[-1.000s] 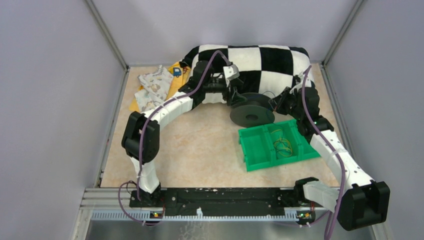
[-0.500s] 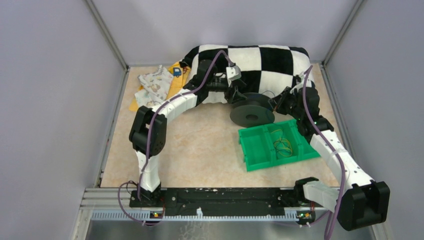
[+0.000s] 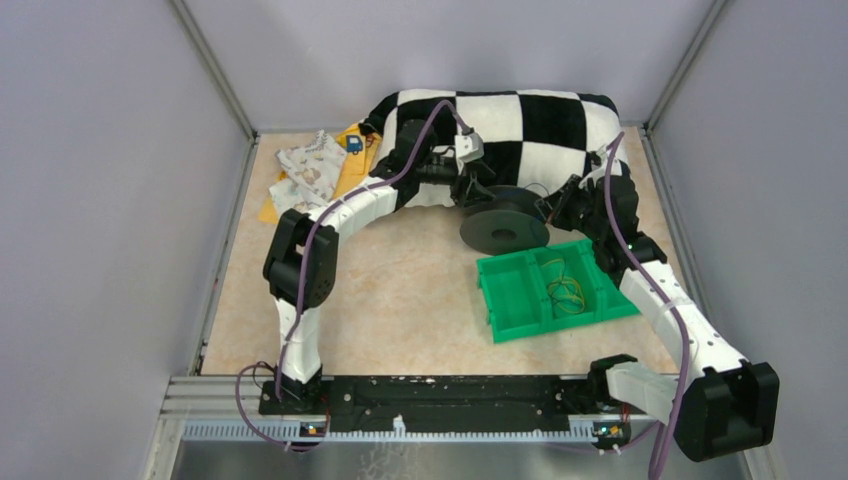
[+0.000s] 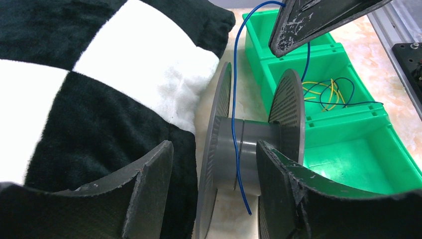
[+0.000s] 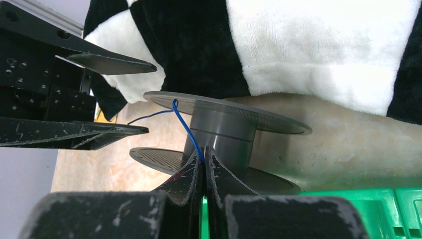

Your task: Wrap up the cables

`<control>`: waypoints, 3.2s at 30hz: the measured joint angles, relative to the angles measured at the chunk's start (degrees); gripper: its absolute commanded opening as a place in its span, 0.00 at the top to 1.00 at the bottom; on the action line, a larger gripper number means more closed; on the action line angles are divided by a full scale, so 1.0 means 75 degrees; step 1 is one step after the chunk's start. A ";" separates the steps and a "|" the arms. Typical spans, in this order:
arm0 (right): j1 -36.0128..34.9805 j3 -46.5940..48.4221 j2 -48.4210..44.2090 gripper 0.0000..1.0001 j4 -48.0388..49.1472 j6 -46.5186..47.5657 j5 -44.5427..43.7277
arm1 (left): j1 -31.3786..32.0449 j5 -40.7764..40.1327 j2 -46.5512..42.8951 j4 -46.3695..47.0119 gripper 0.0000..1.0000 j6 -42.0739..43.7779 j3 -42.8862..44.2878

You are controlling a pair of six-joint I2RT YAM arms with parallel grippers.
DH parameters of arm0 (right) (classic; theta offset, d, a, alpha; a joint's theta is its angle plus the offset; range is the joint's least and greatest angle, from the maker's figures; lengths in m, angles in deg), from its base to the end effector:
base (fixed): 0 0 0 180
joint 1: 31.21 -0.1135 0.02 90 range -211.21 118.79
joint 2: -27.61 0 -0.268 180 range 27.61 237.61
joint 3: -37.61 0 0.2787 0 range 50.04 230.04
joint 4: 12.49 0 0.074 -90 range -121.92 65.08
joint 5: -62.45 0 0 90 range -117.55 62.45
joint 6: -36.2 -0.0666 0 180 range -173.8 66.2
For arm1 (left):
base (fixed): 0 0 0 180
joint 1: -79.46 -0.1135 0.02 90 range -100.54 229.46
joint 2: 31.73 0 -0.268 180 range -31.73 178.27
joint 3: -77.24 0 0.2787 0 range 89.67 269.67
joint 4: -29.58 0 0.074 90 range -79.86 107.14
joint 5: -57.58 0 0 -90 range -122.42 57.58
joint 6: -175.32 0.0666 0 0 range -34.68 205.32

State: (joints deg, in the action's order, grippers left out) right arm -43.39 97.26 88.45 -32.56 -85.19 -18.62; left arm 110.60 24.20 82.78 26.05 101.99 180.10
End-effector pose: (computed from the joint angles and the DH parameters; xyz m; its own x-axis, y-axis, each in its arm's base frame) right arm 0.2894 0.0730 0.2911 -0.4848 0.4218 -0.7662 -0.1140 0.8381 0.5335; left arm 0.4085 -0.3118 0.2721 0.0648 0.1453 -0.9873 0.9976 0.0130 0.0674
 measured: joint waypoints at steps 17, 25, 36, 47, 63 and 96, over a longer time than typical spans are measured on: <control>0.0000 -0.0035 -0.0003 1.00 0.0082 -0.0029 0.0032 | 0.0000 0.0096 0.0332 -0.0047 0.40 -0.0035 0.0178; 0.0000 -0.0099 0.0000 1.00 0.0143 -0.0050 0.0087 | 0.0000 0.0137 0.0551 -0.0055 0.46 -0.0041 0.0187; 0.0000 -0.0102 0.0000 1.00 0.0146 -0.0067 0.0085 | 0.0000 0.0143 0.0554 -0.0050 0.54 -0.0064 0.0187; 0.0000 -0.0289 -0.0003 1.00 0.0233 -0.0114 0.0085 | 0.0000 0.0140 0.0554 0.0029 0.50 -0.0172 0.0187; 0.0000 -0.0350 -0.0003 1.00 0.0300 -0.0169 0.0090 | 0.0000 0.0128 0.0554 0.0189 0.43 -0.0239 0.0111; 0.0000 -0.0446 0.0000 1.00 0.0338 -0.0169 0.0175 | 0.0038 -0.0015 0.0548 0.0213 0.43 -0.0262 -0.0303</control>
State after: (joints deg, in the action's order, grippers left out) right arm -43.39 93.92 88.45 -30.02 -86.46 -17.31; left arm 110.88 24.09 86.89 27.65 100.02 177.83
